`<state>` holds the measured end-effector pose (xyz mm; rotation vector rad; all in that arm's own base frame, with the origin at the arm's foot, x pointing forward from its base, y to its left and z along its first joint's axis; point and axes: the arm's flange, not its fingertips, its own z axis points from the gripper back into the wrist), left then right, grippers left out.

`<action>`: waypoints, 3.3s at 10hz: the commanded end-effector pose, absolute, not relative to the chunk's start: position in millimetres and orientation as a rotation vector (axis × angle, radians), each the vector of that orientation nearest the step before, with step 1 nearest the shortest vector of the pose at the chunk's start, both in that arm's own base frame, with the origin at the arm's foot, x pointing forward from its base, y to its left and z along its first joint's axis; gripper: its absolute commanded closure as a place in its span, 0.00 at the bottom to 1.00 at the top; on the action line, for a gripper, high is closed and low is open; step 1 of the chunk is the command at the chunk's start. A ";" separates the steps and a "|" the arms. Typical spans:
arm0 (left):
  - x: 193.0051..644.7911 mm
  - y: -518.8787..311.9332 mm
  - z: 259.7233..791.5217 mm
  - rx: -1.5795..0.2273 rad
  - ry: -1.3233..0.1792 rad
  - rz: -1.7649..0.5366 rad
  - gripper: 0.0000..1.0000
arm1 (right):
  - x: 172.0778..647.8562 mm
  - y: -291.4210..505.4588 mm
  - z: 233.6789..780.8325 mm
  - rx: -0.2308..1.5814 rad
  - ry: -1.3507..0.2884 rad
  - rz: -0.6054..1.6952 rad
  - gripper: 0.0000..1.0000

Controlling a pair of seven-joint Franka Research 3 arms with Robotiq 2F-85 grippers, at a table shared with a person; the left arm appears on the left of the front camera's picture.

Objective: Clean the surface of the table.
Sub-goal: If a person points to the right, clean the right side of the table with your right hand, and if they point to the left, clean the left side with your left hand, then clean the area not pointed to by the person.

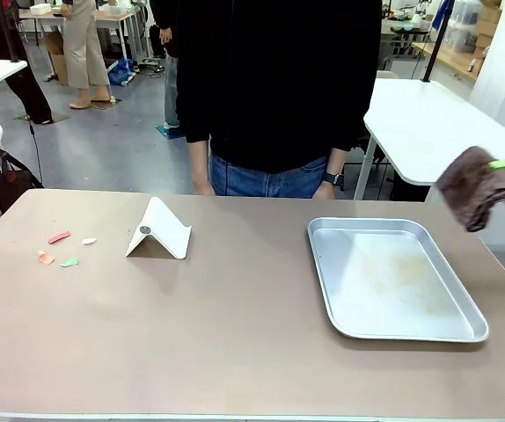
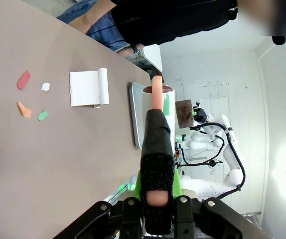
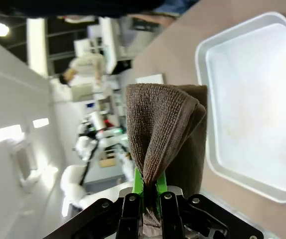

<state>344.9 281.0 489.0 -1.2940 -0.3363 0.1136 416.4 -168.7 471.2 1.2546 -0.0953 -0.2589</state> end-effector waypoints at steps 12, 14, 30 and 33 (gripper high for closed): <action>342.2 280.5 491.3 -1.297 -0.335 0.101 1.00 | 411.7 -215.6 432.6 1.600 -0.017 -0.329 0.98; 342.2 280.5 491.3 -1.297 -0.335 0.101 1.00 | 411.7 -215.6 432.6 1.600 -0.017 -0.329 0.98; 359.6 267.2 501.1 -1.051 -0.271 0.059 0.78 | 411.7 -215.6 432.6 1.600 -0.017 -0.329 0.98; 379.8 257.1 469.5 -0.864 -0.222 0.113 0.78 | 411.7 -215.6 432.6 1.600 -0.017 -0.329 0.98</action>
